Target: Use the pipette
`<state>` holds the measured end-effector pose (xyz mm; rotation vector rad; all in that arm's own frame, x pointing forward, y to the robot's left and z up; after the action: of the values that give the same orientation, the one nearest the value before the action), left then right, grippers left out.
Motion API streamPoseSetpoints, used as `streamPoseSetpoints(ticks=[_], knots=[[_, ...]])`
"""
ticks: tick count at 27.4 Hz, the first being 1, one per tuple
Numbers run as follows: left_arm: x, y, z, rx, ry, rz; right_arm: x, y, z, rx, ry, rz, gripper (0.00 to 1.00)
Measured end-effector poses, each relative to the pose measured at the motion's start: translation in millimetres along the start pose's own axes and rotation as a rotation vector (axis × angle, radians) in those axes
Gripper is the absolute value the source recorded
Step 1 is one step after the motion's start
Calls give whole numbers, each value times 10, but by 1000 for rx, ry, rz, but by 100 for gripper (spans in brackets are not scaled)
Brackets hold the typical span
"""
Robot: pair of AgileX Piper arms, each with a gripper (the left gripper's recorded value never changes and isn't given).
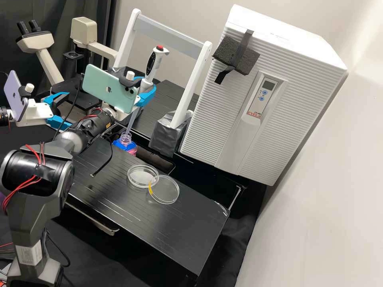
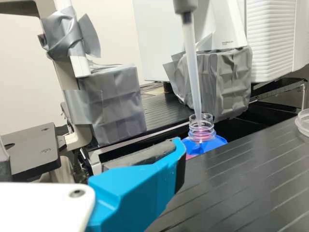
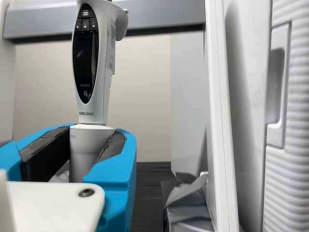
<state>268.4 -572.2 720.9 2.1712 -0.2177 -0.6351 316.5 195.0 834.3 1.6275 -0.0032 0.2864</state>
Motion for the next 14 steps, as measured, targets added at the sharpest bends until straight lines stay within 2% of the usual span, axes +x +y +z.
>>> streamPoseSetpoints(ticks=[3,4,8,11,14], knots=[[-9,-15,11,-6,-13,-7,-10,-58,51,-11,-12,-13,0],[-14,-23,18,-15,-21,-11,-14,-80,65,-6,-15,-16,0],[-30,-48,25,-15,-30,-21,-51,-130,90,-12,-15,-18,0],[-30,-49,31,-15,-33,-22,-97,-155,99,3,-3,6,0],[-31,-52,44,-15,-36,-24,-128,-191,122,-3,7,33,0]])
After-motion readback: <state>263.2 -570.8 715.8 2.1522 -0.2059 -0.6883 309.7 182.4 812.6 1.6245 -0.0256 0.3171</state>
